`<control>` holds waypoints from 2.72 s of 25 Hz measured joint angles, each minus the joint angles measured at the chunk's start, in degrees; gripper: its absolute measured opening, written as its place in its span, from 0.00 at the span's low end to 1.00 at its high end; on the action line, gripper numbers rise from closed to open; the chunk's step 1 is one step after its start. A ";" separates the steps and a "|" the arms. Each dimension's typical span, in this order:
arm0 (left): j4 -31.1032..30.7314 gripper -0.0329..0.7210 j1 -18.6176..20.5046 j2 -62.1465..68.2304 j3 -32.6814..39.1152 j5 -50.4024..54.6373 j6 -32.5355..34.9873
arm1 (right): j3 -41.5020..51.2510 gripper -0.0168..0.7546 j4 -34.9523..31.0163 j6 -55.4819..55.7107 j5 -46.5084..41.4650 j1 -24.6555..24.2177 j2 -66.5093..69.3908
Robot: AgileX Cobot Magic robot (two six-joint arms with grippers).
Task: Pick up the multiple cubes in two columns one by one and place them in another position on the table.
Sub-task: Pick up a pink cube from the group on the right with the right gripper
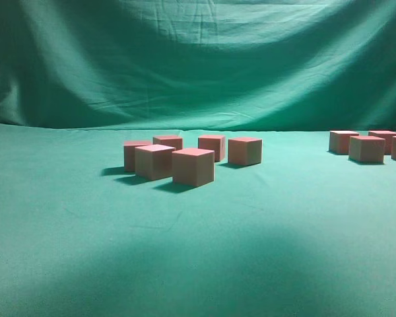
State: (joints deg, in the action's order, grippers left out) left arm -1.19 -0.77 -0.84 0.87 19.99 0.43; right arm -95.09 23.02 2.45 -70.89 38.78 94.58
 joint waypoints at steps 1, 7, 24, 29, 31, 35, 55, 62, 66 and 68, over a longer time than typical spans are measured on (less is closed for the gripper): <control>0.00 0.04 0.00 0.00 0.00 0.00 0.00 | 0.52 0.74 -0.57 0.72 0.00 -3.22 -0.60; 0.00 0.04 0.00 0.00 0.00 0.00 0.00 | 7.31 0.74 -13.08 1.80 0.19 -19.74 -1.03; 0.00 0.04 0.00 0.00 0.00 0.00 0.00 | 22.67 0.74 -23.62 -1.88 26.10 -25.18 6.29; 0.00 0.04 0.00 0.00 0.00 0.00 0.00 | 22.67 0.74 -24.03 -3.74 29.67 -25.18 9.99; 0.00 0.04 0.00 0.00 0.00 0.00 0.00 | 22.67 0.74 -24.03 -4.34 30.93 -25.18 11.30; 0.00 0.04 0.00 0.00 0.00 0.00 0.00 | 22.67 0.74 -24.03 -4.64 33.32 -25.18 13.13; 0.00 0.04 0.00 0.00 0.00 0.00 0.00 | 22.72 0.41 -24.70 -4.64 38.60 -25.18 18.89; 0.00 0.04 0.00 0.00 0.00 0.00 0.00 | 19.99 0.36 -24.75 -5.76 33.36 -25.18 19.24; 0.00 0.04 0.00 0.00 0.00 0.00 0.00 | 14.80 0.36 -25.15 -5.92 24.38 -24.87 17.93; 0.00 0.04 0.00 0.00 0.00 0.00 0.00 | 13.67 0.36 -25.15 -6.05 20.99 -24.21 15.47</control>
State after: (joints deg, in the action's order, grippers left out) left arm -1.19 -0.77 -0.84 0.87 19.99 0.43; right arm -81.43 -2.13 -3.60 -49.90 14.56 110.05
